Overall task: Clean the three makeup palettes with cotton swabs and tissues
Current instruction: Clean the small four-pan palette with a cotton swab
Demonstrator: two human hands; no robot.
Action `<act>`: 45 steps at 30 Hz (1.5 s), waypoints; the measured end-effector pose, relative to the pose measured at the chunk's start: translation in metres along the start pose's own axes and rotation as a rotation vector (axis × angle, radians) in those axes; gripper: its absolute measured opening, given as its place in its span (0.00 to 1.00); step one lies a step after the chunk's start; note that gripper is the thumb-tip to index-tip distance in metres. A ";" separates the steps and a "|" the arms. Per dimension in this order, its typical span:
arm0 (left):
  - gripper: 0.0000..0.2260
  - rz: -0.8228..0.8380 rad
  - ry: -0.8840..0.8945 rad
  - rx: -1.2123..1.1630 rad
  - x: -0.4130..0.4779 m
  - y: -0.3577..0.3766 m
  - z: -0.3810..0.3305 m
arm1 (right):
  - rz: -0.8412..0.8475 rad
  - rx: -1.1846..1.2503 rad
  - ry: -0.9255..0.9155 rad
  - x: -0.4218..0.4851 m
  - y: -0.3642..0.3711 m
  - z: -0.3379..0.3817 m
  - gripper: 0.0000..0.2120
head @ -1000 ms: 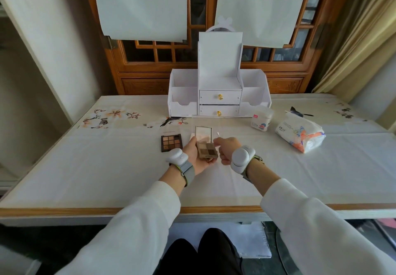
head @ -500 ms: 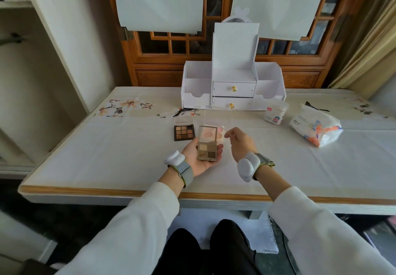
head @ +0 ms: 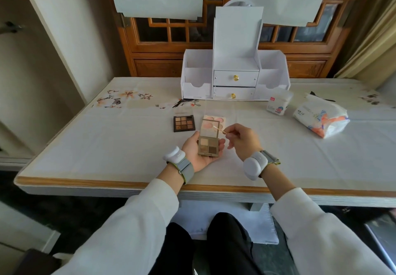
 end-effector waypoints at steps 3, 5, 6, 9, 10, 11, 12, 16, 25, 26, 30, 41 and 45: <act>0.25 0.017 0.012 -0.004 0.000 -0.002 0.001 | 0.021 -0.039 -0.025 -0.004 0.003 0.003 0.09; 0.25 0.015 0.019 -0.025 -0.001 -0.002 0.001 | 0.031 -0.050 -0.046 -0.004 0.005 0.004 0.12; 0.25 0.014 0.019 -0.038 -0.001 -0.002 0.001 | 0.035 -0.046 -0.055 -0.004 0.007 0.005 0.13; 0.25 -0.003 0.023 -0.090 -0.002 -0.002 0.001 | 0.037 0.014 -0.059 -0.002 0.010 0.004 0.13; 0.25 -0.006 0.028 -0.101 -0.002 -0.003 0.001 | 0.032 0.028 -0.064 -0.002 0.010 0.004 0.12; 0.25 -0.005 0.029 -0.106 -0.002 -0.004 0.000 | 0.031 0.024 -0.072 -0.002 0.010 0.003 0.12; 0.24 0.000 0.027 -0.109 -0.002 -0.005 0.000 | 0.035 0.016 -0.081 -0.001 0.011 0.002 0.12; 0.23 0.029 0.009 -0.121 -0.004 -0.004 0.000 | 0.039 -0.003 -0.090 -0.001 0.013 0.001 0.10; 0.25 0.048 -0.002 -0.143 -0.007 -0.003 -0.003 | 0.017 -0.002 -0.108 0.001 0.017 -0.001 0.10; 0.26 0.046 -0.006 -0.143 -0.007 -0.004 -0.003 | 0.008 -0.011 -0.117 0.001 0.017 -0.001 0.10; 0.28 0.006 0.012 -0.155 -0.006 -0.003 -0.004 | -0.071 -0.017 -0.144 0.002 0.016 -0.001 0.09; 0.28 -0.049 0.058 -0.153 0.003 -0.009 -0.007 | -0.055 0.007 -0.162 0.013 0.015 -0.008 0.09; 0.28 -0.028 0.064 -0.111 0.007 -0.006 -0.013 | -0.076 -0.013 -0.159 0.021 0.012 -0.004 0.09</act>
Point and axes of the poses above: each hand's wrist, its own x-axis towards the middle knuckle, its own y-axis out of the palm, z = x × y, the point moved 3 cm from there along x, towards the middle knuckle, and after that the axes turned 10 degrees about y, right-handed, at the moved point
